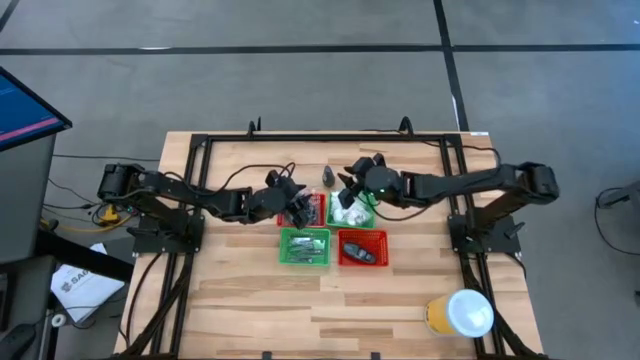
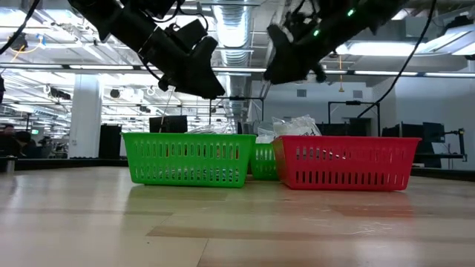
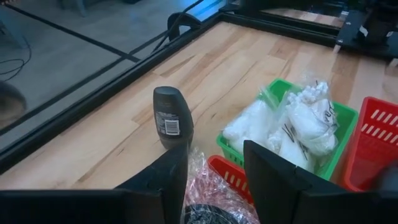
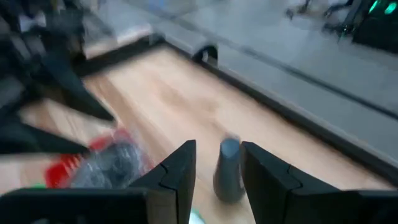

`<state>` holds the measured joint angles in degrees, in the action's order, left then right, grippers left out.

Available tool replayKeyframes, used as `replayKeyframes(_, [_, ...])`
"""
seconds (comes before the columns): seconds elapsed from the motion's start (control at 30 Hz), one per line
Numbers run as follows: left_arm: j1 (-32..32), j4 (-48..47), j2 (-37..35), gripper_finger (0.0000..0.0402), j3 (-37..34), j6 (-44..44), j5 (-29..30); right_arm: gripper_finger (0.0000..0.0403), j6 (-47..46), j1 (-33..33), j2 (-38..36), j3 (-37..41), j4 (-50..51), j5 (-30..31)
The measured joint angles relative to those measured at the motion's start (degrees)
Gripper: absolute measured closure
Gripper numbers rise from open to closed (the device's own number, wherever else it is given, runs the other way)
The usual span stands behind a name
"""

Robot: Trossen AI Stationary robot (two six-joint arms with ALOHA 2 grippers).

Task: Pick & Place Travel size toiletries
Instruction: Put the black deodorant into the right red basket

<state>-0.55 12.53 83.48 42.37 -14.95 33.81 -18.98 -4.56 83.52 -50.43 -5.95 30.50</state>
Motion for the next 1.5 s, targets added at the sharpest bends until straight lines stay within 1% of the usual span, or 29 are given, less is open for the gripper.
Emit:
replayKeyframes(0.07, [0.21, 0.05, 0.0, 0.0257, 0.0, 0.01, 0.01, 0.0287, 0.11, -1.17, 1.42, 0.47, 0.0, -1.34])
replayKeyframes(0.13, [0.46, 0.05, 0.0, 0.0257, 0.0, 0.05, 0.01, 0.0287, 0.12, -2.19, 4.14, -0.03, -5.33, -3.66])
replayKeyframes(0.27, [0.65, -0.01, 0.0, 0.0257, 0.0, 0.27, -0.01, 0.0287, 0.8, -3.65, 9.83, -0.03, -9.53, -4.23])
replayKeyframes(0.4, [0.65, -0.03, 0.0, 0.0257, 0.0, 3.14, 0.01, 0.0277, 1.01, -4.35, 13.69, -2.56, -12.3, -4.16])
replayKeyframes(0.5, [0.65, 0.0, 0.0, 0.0257, 0.0, 3.37, 0.01, 0.0255, 1.59, -4.26, 15.91, -4.19, -11.33, -4.23])
replayKeyframes(0.77, [0.65, -0.06, 0.0, 0.0257, 0.0, 4.04, 0.01, 0.0175, 1.64, -4.35, 21.64, -9.39, -10.35, -3.56])
replayKeyframes(0.87, [0.65, -0.06, 0.0, 0.0257, 0.0, 4.03, 0.01, 0.0156, 4.11, -4.39, 21.95, -10.72, -7.63, -3.45])
replayKeyframes(0.97, [0.65, -0.06, 0.0, 0.0257, 0.0, 4.03, 0.01, 0.0148, 4.42, -4.39, 21.07, -11.63, -5.63, -3.48])
replayKeyframes(1.13, [0.63, -0.06, 0.0, 0.0257, 0.0, 4.03, 0.01, 0.0147, 4.52, -4.86, 19.89, -12.18, -4.12, -3.45])
replayKeyframes(1.33, [0.63, -0.06, 0.0, 0.0257, 0.0, 4.03, 0.01, 0.0147, 0.57, -6.15, 19.89, -12.14, -0.19, -3.45])
replayKeyframes(1.5, [0.63, -0.04, 0.0, 0.0257, 0.0, 4.01, 0.01, 0.0147, 0.22, -6.49, 19.89, -12.11, -0.17, -3.51])
